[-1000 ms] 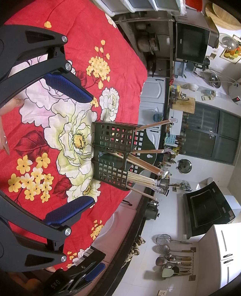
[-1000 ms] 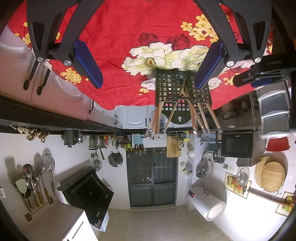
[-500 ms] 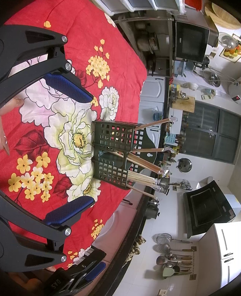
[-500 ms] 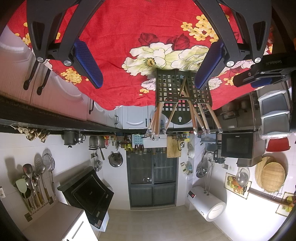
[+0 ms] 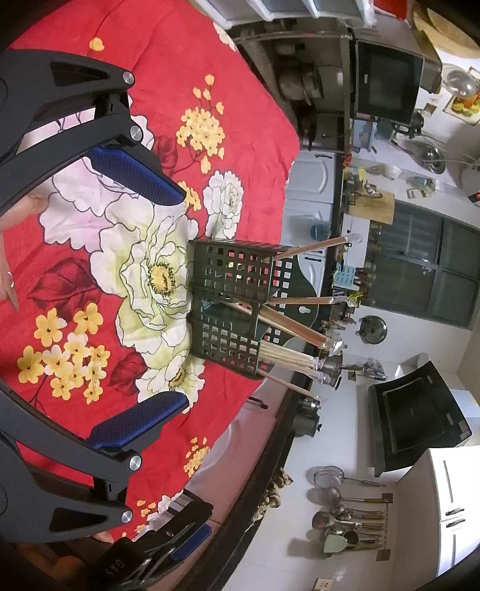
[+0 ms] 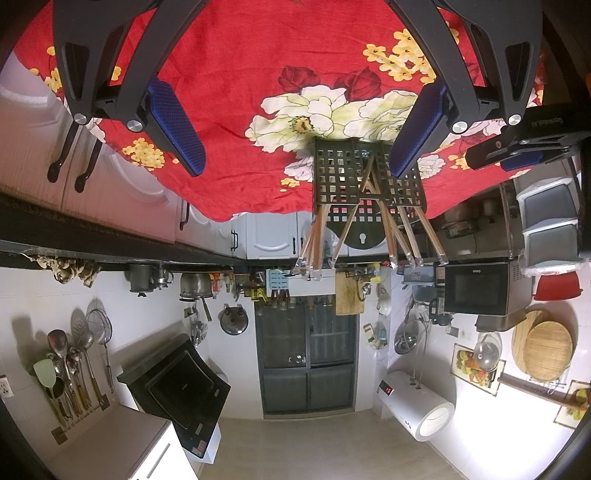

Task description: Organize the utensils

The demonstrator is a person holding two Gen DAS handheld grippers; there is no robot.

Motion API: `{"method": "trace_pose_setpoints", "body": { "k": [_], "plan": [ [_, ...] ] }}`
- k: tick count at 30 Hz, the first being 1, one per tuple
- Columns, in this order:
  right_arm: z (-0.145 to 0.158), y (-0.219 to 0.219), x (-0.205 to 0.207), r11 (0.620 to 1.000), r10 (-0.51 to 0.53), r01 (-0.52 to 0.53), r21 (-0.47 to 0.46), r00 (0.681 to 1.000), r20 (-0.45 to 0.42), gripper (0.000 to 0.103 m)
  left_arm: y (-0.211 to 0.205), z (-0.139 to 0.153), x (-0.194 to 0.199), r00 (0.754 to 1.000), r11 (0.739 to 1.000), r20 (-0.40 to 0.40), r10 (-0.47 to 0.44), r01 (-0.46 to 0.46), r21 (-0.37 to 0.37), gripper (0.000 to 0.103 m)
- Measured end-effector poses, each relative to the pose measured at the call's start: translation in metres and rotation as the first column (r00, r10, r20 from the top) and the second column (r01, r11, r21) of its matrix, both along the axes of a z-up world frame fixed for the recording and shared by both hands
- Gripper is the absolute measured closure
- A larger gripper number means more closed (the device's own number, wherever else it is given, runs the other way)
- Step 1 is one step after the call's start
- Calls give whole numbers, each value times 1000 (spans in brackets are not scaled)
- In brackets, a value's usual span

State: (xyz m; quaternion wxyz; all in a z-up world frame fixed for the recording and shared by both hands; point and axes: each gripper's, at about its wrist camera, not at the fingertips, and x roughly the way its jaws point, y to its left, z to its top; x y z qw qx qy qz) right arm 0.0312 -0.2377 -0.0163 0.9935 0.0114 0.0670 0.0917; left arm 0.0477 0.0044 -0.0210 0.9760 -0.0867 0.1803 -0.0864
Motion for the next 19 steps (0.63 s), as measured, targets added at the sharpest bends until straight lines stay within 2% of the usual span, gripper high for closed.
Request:
{"method": "trace_pose_setpoints", "body": {
  "k": [4,7,11,13,15,17,18,19],
  "plan": [
    [0,-2,2,1000,-11,11,5,1000,-6,6,3,1,1,1000,1000,-6,7,-7,-4,10],
    [2,-4,4,999,-30,31,16,999,-33,6,5,2,4,999,1000,-38,16,-16,-13,10],
    [9,-20,20,996,-80,83,28,991,-103,6,20,8,12,994,999,-104,26,-29,-32,10],
    [14,-32,35,992,-116,121,21,982,-150,6,34,13,22,988,998,-145,58,-59,-6,10],
    [16,-53,71,985,-171,173,-17,945,-279,6,57,15,44,971,994,-215,106,-97,49,10],
    [9,-71,111,976,-220,200,-91,881,-419,6,79,8,73,935,979,-302,185,-148,143,10],
    [-1,-82,139,967,-252,205,-148,829,-499,6,92,2,88,909,964,-339,244,-191,184,10],
    [-12,-91,159,959,-283,213,-189,788,-546,6,108,-6,103,887,956,-367,281,-223,192,10]
  ]
}}
